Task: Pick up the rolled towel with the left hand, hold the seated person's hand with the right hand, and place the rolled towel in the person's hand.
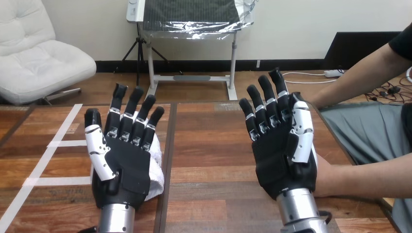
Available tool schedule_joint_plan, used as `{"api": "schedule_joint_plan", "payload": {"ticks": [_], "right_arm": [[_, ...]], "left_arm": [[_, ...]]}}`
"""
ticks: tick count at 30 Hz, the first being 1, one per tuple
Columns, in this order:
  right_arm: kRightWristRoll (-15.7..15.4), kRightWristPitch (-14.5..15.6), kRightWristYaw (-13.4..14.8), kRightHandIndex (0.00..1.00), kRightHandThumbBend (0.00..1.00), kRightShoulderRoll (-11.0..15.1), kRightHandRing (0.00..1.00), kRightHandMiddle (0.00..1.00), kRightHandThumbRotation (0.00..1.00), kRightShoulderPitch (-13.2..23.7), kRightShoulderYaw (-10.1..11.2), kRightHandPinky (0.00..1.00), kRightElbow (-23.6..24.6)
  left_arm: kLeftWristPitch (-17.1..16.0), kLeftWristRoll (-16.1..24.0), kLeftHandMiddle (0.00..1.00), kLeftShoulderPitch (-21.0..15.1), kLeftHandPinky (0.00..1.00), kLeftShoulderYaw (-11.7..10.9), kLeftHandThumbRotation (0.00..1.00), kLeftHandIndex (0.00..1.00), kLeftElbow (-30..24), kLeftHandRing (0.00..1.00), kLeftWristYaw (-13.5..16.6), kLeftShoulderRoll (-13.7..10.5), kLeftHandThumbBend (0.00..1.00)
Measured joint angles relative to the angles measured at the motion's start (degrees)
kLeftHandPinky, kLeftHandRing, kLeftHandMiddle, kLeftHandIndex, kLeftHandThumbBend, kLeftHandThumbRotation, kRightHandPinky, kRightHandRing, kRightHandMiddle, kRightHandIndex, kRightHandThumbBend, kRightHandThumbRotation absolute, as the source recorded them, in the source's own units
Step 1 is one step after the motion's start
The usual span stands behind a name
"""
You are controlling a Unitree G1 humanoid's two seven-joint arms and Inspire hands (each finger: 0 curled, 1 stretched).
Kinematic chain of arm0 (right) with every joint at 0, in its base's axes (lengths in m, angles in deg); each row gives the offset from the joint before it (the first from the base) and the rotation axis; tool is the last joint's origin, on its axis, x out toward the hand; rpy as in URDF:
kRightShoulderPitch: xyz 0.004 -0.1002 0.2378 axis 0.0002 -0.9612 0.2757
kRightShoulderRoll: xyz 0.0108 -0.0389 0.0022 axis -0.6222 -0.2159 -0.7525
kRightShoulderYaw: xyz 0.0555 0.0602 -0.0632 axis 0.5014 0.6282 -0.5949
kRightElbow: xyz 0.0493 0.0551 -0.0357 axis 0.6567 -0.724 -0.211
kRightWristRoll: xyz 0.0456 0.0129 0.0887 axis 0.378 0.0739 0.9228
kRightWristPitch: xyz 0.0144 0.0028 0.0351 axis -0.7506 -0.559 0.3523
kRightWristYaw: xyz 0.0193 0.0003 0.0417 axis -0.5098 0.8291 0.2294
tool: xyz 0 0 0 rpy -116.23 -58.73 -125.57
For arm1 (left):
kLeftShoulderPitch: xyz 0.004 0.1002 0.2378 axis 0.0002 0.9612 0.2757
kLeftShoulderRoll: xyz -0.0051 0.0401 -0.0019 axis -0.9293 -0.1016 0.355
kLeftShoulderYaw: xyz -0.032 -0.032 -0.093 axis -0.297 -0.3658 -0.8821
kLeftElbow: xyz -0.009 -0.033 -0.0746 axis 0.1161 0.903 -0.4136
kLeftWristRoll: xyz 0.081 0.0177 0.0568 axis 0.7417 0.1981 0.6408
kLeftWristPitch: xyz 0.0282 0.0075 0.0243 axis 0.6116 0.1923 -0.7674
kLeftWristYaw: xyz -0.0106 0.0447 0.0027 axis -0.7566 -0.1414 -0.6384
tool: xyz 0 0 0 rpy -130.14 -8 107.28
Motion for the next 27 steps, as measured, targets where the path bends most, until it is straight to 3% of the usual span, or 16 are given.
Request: {"api": "schedule_joint_plan", "payload": {"ticks": [2, 3, 6, 7, 10, 16, 21, 27], "right_arm": [[1.33, 0.61, -0.26, 0.90, 0.28, -0.01, 0.87, 0.89, 1.00, 0.00, 0.24, 0.98, -0.03], [2.07, 1.01, -0.48, 0.85, 0.28, -0.02, 0.80, 0.87, 1.00, 0.00, 0.42, 0.91, -0.03], [3.80, 1.83, -0.93, 0.69, 0.29, -0.04, 0.58, 0.75, 0.98, 0.00, 0.86, 0.50, -0.03], [4.27, 2.08, -1.08, 0.57, 0.29, -0.04, 0.42, 0.65, 0.98, 0.00, 1.01, 0.32, -0.03], [5.28, 2.56, -1.63, 0.40, 0.30, -0.06, 0.22, 0.48, 0.99, 0.00, 1.42, 0.16, -0.07], [5.85, 2.75, -3.44, 0.18, 0.30, -0.07, 0.05, 0.19, 1.00, 0.00, 2.08, 0.03, -0.25], [5.84, 2.90, -4.67, 0.12, 0.30, -0.07, 0.01, 0.10, 1.00, 0.03, 2.47, 0.01, -0.29], [6.26, 3.80, -5.38, 0.09, 0.30, -0.09, 0.00, 0.06, 1.00, 0.23, 3.32, 0.00, -0.31]], "left_arm": [[1.16, -1.06, 0.73, 0.03, 0.63, -0.08, 0.87, 0.74, -0.26, 0.68, 0.00, 0.01, 0.39], [1.86, -1.83, 0.71, 0.04, 0.61, -0.11, 0.85, 0.72, -0.42, 0.66, 0.00, 0.01, 0.39], [3.58, -3.37, 0.65, 0.08, 0.55, -0.24, 0.81, 0.66, -0.97, 0.59, 0.01, 0.02, 0.39], [4.20, -4.07, 0.61, 0.10, 0.50, -0.30, 0.78, 0.62, -1.20, 0.55, 0.01, 0.03, 0.38], [5.75, -5.40, 0.56, 0.20, 0.45, -0.54, 0.76, 0.57, -1.92, 0.50, 0.01, 0.05, 0.37], [6.94, -6.62, 0.44, 0.34, 0.34, -0.90, 0.80, 0.45, -3.14, 0.37, -0.11, 0.09, 0.35], [7.31, -6.91, 0.38, 0.37, 0.28, -1.15, 0.81, 0.40, -3.69, 0.32, -0.46, 0.10, 0.34], [8.19, -7.44, 0.35, 0.41, 0.23, -1.30, 0.81, 0.38, -4.21, 0.28, -0.51, 0.11, 0.34]]}}
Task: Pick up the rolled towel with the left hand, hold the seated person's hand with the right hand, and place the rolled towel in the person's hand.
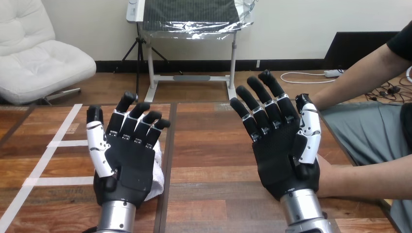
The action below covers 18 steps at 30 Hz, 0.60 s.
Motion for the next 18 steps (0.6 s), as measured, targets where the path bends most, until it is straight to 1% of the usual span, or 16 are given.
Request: {"api": "schedule_joint_plan", "payload": {"ticks": [2, 4, 8, 12, 18], "right_arm": [[0.42, 0.45, -0.22, 0.10, 0.30, -0.02, 0.00, 0.06, 1.00, 0.07, 0.34, 0.00, -0.02], [1.51, 1.35, -0.44, 0.11, 0.31, -0.05, 0.00, 0.07, 0.98, 0.17, 0.74, 0.00, -0.02], [3.96, 3.51, -0.49, 0.15, 0.33, -0.11, 0.03, 0.11, 0.89, 0.30, 1.47, 0.00, -0.01], [7.20, 6.44, -0.25, 0.18, 0.35, -0.17, 0.04, 0.14, 0.81, 0.30, 2.35, 0.01, 0.03], [11.36, 10.36, -0.21, 0.22, 0.36, -0.24, 0.07, 0.17, 0.76, 0.29, 3.58, 0.03, 0.03]], "left_arm": [[0.28, -0.10, 0.35, 0.01, 0.22, -0.04, 0.81, 0.38, -0.11, 0.27, 0.00, 0.00, 0.34], [0.50, -0.29, 0.35, 0.03, 0.22, -0.08, 0.81, 0.38, -0.16, 0.27, -0.01, 0.00, 0.34], [0.67, -0.58, 0.34, 0.04, 0.20, -0.09, 0.80, 0.37, -0.16, 0.26, -0.01, 0.01, 0.34], [0.69, -0.59, 0.34, 0.08, 0.20, -0.06, 0.80, 0.37, -0.17, 0.25, -0.01, 0.01, 0.34], [0.69, -0.55, 0.34, 0.24, 0.20, -0.04, 0.80, 0.38, -0.18, 0.25, -0.03, 0.01, 0.34]]}}
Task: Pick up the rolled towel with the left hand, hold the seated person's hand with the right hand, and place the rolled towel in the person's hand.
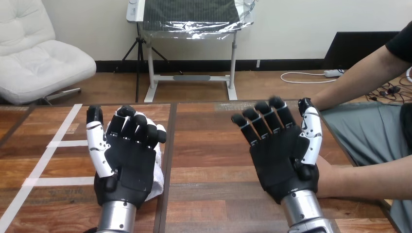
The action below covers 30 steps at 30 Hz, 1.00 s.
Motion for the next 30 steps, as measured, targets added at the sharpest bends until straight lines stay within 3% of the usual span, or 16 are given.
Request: {"api": "schedule_joint_plan", "payload": {"ticks": [12, 30], "right_arm": [[1.92, 2.96, 0.00, 0.26, 0.35, -0.11, 0.10, 0.20, 0.70, 0.00, 1.67, 0.05, 0.11], [1.50, 3.06, -0.10, 0.26, 0.32, -0.13, 0.10, 0.21, 0.58, 0.00, 2.41, 0.06, 0.15]], "left_arm": [[0.00, 0.08, 0.35, 0.24, 0.20, 0.05, 0.80, 0.39, -0.01, 0.26, -0.13, 0.00, 0.34], [0.00, -0.06, 0.36, 0.72, 0.21, 0.19, 0.75, 0.40, -0.07, 0.27, -0.29, 0.00, 0.34]]}}
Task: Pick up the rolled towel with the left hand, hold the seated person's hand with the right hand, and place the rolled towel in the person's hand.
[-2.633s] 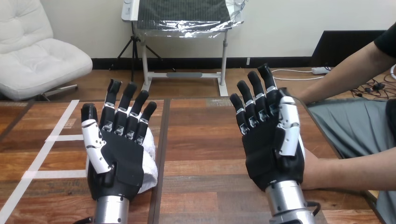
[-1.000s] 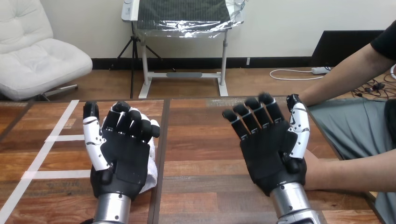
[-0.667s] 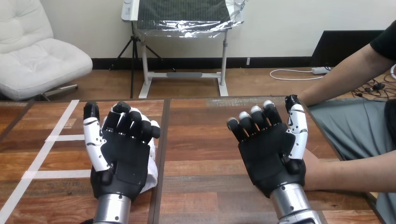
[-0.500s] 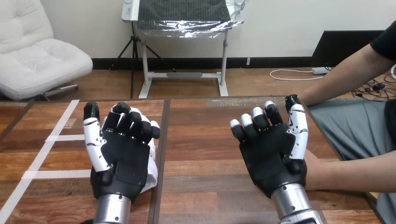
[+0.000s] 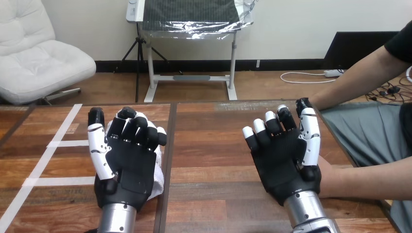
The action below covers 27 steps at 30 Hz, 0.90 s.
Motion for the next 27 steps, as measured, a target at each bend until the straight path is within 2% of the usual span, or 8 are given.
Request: {"api": "schedule_joint_plan", "payload": {"ticks": [8, 11, 13, 18, 21, 22, 24, 27], "right_arm": [[-0.42, -0.04, -0.71, 0.36, 0.31, -0.04, 0.18, 0.33, 0.55, 0.00, 0.61, 0.09, 0.00], [-1.53, -0.41, -1.36, 0.44, 0.32, -0.04, 0.25, 0.42, 0.53, 0.00, 0.68, 0.13, 0.00], [-2.71, -0.89, -1.72, 0.51, 0.35, -0.04, 0.35, 0.51, 0.50, 0.00, 0.63, 0.19, 0.00], [-8.94, -3.90, -2.36, 0.61, 0.34, -0.01, 0.51, 0.63, 0.45, 0.01, 0.39, 0.29, -0.03], [-14.46, -7.01, -2.42, 0.67, 0.33, 0.02, 0.58, 0.70, 0.42, 0.01, 0.09, 0.38, -0.07], [-16.36, -8.20, -2.43, 0.71, 0.33, 0.04, 0.63, 0.74, 0.40, 0.01, -0.01, 0.44, -0.10], [-19.71, -10.56, -2.43, 0.72, 0.33, 0.06, 0.65, 0.75, 0.39, 0.01, -0.22, 0.47, -0.21], [-24.99, -13.94, -2.12, 0.76, 0.33, 0.18, 0.73, 0.80, 0.38, 0.00, -0.50, 0.57, -0.41]], "left_arm": [[-0.02, 0.14, 0.44, 0.19, 0.26, 0.00, 0.77, 0.46, -0.04, 0.33, -0.12, 0.00, 0.34], [-0.45, 1.00, 0.50, 0.30, 0.32, 0.08, 0.78, 0.52, -0.07, 0.39, -0.21, 0.00, 0.34], [-1.07, 2.15, 0.57, 0.40, 0.40, 0.19, 0.78, 0.58, -0.09, 0.47, -0.22, 0.00, 0.34], [-5.11, 8.32, 0.68, 0.85, 0.54, 0.78, 0.79, 0.68, -0.08, 0.60, -0.04, -0.02, 0.35], [-8.66, 13.24, 0.73, 1.10, 0.62, 1.24, 0.79, 0.73, -0.04, 0.67, 0.66, -0.07, 0.35], [-9.93, 15.02, 0.77, 1.17, 0.67, 1.36, 0.79, 0.76, -0.04, 0.71, 1.02, -0.10, 0.35], [-12.32, 18.58, 0.78, 1.27, 0.69, 1.52, 0.78, 0.77, 0.01, 0.73, 1.98, -0.14, 0.35], [-15.01, 23.34, 0.82, 1.33, 0.76, 1.61, 0.70, 0.83, 0.03, 0.79, 3.96, -0.21, 0.38]]}}
